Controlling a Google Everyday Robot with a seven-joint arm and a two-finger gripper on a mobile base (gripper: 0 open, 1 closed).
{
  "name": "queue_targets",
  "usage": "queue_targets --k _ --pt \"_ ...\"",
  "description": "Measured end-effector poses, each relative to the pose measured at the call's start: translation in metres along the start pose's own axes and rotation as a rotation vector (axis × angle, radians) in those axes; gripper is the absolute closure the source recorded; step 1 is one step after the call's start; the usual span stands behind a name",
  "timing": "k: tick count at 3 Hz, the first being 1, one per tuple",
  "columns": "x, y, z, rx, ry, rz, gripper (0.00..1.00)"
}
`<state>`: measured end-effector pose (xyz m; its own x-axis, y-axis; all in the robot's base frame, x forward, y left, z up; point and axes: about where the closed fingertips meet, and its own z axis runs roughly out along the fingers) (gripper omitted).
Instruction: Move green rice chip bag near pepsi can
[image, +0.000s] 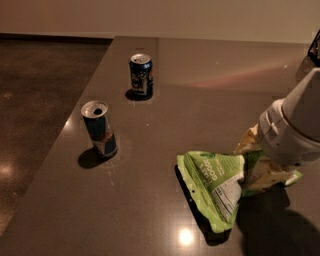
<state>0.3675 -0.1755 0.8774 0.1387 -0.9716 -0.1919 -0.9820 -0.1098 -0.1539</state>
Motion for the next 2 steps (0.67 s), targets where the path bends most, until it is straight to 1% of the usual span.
queue_targets --k 1,2 --pt "-0.011 -0.035 -0.008 0.026 -0.009 0.057 1.00" --pt "-0.019 -0.070 -0.010 0.047 -0.034 0.124 1.00"
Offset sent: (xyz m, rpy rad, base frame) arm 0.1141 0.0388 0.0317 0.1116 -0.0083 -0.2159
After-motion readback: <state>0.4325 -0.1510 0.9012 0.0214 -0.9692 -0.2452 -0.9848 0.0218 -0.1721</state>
